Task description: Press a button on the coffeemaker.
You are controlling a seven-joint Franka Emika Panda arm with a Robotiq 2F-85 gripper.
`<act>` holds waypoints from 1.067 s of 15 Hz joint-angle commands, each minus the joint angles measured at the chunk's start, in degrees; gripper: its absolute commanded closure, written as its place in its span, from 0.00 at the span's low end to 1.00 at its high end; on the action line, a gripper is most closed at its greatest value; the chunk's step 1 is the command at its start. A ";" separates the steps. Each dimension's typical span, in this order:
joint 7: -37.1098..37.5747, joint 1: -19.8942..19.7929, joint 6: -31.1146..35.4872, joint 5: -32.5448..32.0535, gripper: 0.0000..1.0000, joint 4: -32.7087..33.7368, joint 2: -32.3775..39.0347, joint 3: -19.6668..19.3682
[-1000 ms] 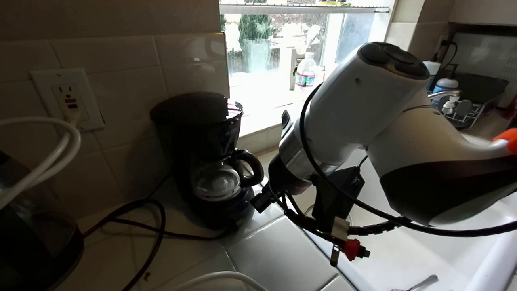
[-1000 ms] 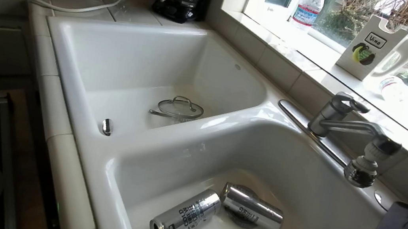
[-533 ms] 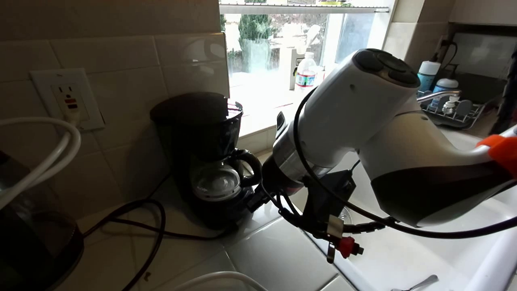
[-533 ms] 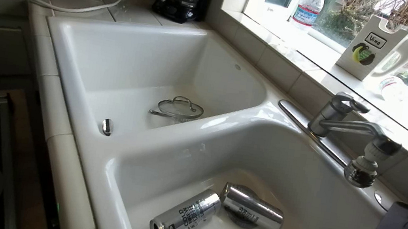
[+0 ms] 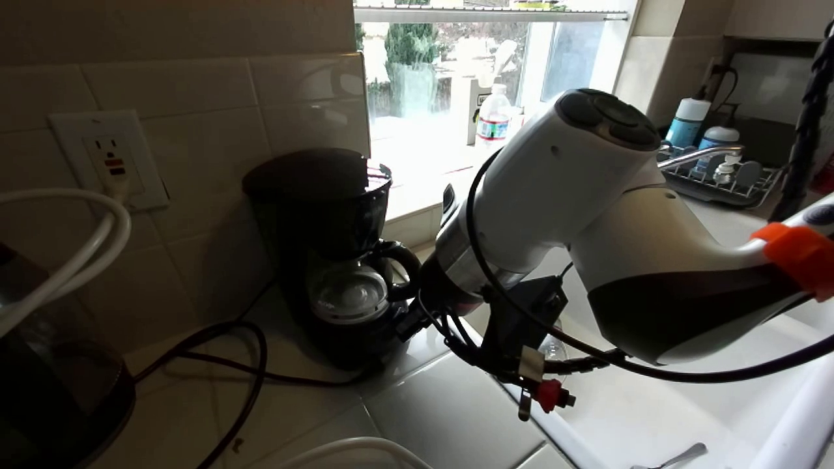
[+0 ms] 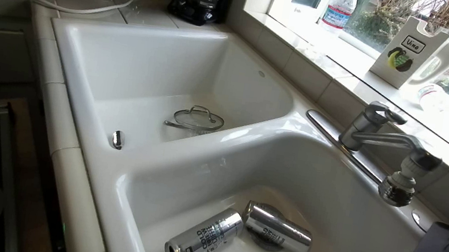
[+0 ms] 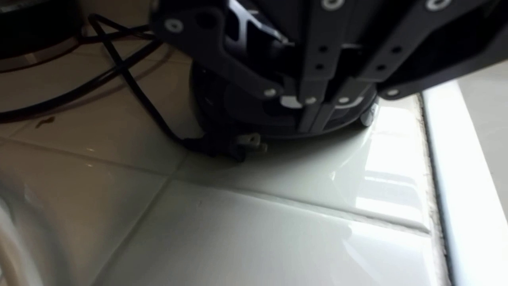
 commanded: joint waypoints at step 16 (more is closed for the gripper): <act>2.73 4.78 -1.52 -2.13 1.00 -1.80 -3.45 -3.56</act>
